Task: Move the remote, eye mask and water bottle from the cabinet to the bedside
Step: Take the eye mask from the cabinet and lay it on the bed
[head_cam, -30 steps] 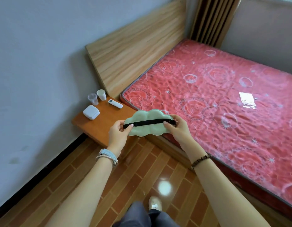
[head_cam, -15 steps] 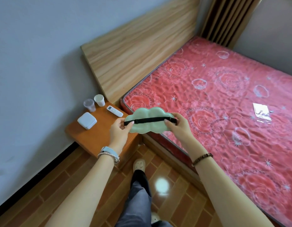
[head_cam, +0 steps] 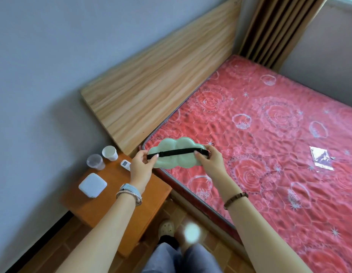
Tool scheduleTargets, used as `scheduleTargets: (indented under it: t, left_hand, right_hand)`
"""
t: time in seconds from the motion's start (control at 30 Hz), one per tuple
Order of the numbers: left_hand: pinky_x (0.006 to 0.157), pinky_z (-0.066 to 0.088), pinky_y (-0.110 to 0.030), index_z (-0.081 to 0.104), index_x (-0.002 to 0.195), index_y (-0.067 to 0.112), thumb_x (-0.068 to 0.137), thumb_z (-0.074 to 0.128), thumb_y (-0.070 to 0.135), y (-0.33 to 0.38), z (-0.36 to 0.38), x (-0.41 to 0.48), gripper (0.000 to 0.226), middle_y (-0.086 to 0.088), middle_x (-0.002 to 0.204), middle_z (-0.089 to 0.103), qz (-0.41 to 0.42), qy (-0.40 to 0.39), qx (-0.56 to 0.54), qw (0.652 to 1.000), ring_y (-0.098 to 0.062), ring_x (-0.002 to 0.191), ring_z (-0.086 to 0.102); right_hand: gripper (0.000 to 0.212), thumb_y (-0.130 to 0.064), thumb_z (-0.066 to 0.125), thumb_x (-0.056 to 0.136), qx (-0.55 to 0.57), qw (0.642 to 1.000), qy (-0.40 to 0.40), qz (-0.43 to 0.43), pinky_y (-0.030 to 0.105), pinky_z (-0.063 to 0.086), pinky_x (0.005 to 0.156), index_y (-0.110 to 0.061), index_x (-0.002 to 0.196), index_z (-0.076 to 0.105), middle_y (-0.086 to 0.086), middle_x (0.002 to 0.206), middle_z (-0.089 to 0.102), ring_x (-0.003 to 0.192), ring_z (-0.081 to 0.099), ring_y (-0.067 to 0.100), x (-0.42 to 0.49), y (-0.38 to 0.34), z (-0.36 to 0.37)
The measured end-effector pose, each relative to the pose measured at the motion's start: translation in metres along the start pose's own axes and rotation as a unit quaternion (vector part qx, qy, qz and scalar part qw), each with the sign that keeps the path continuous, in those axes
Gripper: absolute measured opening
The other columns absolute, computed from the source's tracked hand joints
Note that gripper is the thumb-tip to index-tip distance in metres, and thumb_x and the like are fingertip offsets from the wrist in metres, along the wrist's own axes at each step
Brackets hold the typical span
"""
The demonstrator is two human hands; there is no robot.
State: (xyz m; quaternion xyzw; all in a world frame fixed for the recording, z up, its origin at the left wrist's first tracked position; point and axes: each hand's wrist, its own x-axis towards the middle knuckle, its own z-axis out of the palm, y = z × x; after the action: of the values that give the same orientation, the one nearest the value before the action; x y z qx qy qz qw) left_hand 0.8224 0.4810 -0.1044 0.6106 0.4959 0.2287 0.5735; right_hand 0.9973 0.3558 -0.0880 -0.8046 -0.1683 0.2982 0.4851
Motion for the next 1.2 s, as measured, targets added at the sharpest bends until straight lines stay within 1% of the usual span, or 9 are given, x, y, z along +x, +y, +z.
scheduleTargets:
  t: [0.13,0.27,0.37,0.53,0.67,0.77,0.97,1.07,1.2]
  left_hand:
    - [0.072,0.049,-0.018,0.061,0.105,0.014,0.088,0.065,0.025,0.000,0.008,0.030,0.020,0.002,0.096,0.067,-0.012,0.000,0.008,1.000,-0.006,0.090,0.062]
    - [0.084,0.051,-0.027,0.057,0.110,0.018,0.089,0.064,0.022,-0.005,0.018,0.054,0.022,0.002,0.105,0.064,-0.046,0.007,-0.001,0.999,-0.011,0.098,0.060]
    - [0.087,0.046,-0.024,0.050,0.122,0.019,0.091,0.061,0.020,-0.007,0.028,0.067,0.033,0.003,0.117,0.059,-0.085,0.035,-0.040,0.995,-0.012,0.109,0.056]
    - [0.107,0.036,-0.034,0.047,0.132,0.030,0.092,0.047,0.052,-0.002,0.066,0.090,0.045,0.009,0.134,0.049,-0.156,-0.097,-0.085,0.979,-0.010,0.122,0.046]
    - [0.100,0.046,-0.041,0.059,0.120,0.027,0.091,0.040,0.060,0.007,0.098,0.110,0.048,-0.005,0.121,0.065,-0.174,-0.118,-0.212,0.954,-0.018,0.112,0.061]
    - [0.101,0.044,-0.041,0.051,0.130,0.027,0.077,0.047,0.076,0.004,0.111,0.124,0.073,0.000,0.120,0.064,-0.210,-0.101,-0.222,0.947,-0.015,0.112,0.060]
    - [0.094,0.051,-0.040,0.052,0.125,0.025,0.093,0.054,0.035,-0.015,0.115,0.140,0.034,0.000,0.120,0.059,-0.195,0.000,-0.141,0.971,-0.017,0.108,0.059]
    - [0.094,0.052,-0.044,0.058,0.108,0.036,0.095,0.054,0.029,-0.024,0.111,0.146,0.016,0.002,0.116,0.059,-0.174,0.004,-0.133,0.976,-0.019,0.110,0.057]
    - [0.092,0.053,-0.042,0.060,0.098,0.049,0.093,0.054,0.036,-0.034,0.107,0.152,0.015,0.005,0.118,0.057,-0.150,-0.039,-0.126,0.980,-0.018,0.114,0.054]
  right_hand:
    - [0.022,-0.018,0.069,0.087,0.007,1.000,-0.018,0.006,0.023,0.053,0.064,-0.010,0.107,0.063,0.003,0.092,0.065,0.079,0.062,0.014,0.030,-0.006,0.007]
    - [0.016,-0.021,0.071,0.085,-0.020,0.999,-0.023,0.008,0.036,0.055,0.068,-0.011,0.095,0.064,0.006,0.085,0.063,0.075,0.059,0.019,0.061,-0.009,0.017]
    - [0.015,-0.021,0.068,0.087,-0.053,0.999,0.003,-0.009,0.026,0.044,0.055,-0.009,0.087,0.059,-0.002,0.073,0.054,0.064,0.049,0.013,0.085,-0.012,0.029]
    - [0.010,-0.012,0.063,0.090,-0.077,0.996,-0.007,-0.042,0.012,0.040,0.048,-0.012,0.086,0.053,-0.007,0.074,0.057,0.061,0.049,0.005,0.113,-0.010,0.061]
    - [0.020,0.000,0.061,0.085,-0.070,0.995,-0.049,-0.056,0.031,0.056,0.061,-0.019,0.089,0.059,-0.006,0.082,0.068,0.072,0.065,0.011,0.122,0.000,0.081]
    - [0.030,-0.001,0.062,0.080,-0.091,0.990,-0.077,-0.078,0.032,0.056,0.077,-0.026,0.098,0.063,-0.013,0.098,0.067,0.091,0.063,0.008,0.127,0.009,0.086]
    - [0.046,-0.009,0.063,0.075,-0.033,0.981,-0.166,-0.089,0.028,0.050,0.095,-0.026,0.118,0.060,-0.014,0.118,0.062,0.110,0.058,0.004,0.142,0.025,0.072]
    - [0.047,-0.003,0.064,0.082,0.027,0.992,-0.119,-0.032,0.031,0.049,0.099,-0.021,0.124,0.056,-0.009,0.123,0.059,0.113,0.057,0.005,0.159,0.030,0.062]
    - [0.067,-0.024,0.067,0.089,0.070,0.991,-0.073,0.085,0.033,0.047,0.097,-0.019,0.144,0.031,-0.005,0.136,0.043,0.121,0.050,0.014,0.192,0.036,0.053]
